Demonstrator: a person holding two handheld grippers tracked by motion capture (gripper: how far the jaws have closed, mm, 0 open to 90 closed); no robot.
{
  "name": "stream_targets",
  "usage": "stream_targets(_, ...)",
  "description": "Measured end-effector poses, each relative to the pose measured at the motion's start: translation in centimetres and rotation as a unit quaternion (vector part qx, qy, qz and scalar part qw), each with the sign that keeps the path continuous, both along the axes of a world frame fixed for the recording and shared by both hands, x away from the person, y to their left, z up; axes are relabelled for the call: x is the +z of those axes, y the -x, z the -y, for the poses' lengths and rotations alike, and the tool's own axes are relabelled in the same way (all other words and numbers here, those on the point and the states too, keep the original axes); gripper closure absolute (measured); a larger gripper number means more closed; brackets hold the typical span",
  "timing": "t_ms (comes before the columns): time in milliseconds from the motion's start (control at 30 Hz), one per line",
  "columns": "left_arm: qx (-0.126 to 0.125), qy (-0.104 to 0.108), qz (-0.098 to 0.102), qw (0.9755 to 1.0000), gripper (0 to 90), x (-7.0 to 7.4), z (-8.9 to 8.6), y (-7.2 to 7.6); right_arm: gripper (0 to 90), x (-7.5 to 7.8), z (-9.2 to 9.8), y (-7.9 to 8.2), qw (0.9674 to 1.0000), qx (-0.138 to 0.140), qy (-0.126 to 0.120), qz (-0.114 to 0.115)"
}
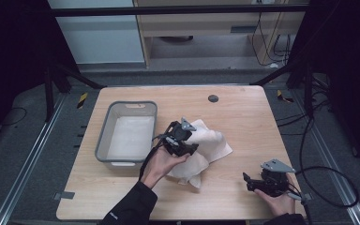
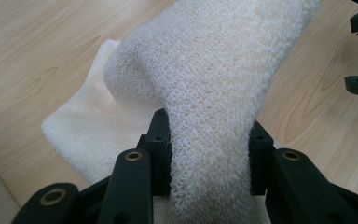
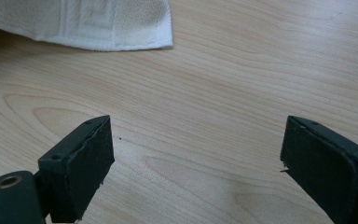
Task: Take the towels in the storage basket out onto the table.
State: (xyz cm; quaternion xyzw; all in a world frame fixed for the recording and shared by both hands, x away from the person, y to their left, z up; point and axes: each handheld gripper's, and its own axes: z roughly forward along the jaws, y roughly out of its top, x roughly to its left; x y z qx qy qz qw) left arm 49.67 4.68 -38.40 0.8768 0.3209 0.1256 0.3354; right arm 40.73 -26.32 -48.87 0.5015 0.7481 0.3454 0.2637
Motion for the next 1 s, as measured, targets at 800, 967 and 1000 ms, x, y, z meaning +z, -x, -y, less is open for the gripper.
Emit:
stream_targets(800,-0.003,0.003,0.034,0.9994,33.4,-1.2,-0.9,0.8,9.1,0.0,0.0,0.0,1.0,0.0,0.001,-0.002)
stream_targets(967,-0.013,0.026,0.039,0.9988,26.3,-0.1,-1.8,1.3,9.0,0.0,0.0,0.0,1.0,-0.001,0.001,-0.002)
stream_targets(1000,-0.014,0.027,0.04,0.9987,25.7,0.1,-2.0,1.5,9.0,0.0,0.0,0.0,1.0,-0.002,0.0,-0.003)
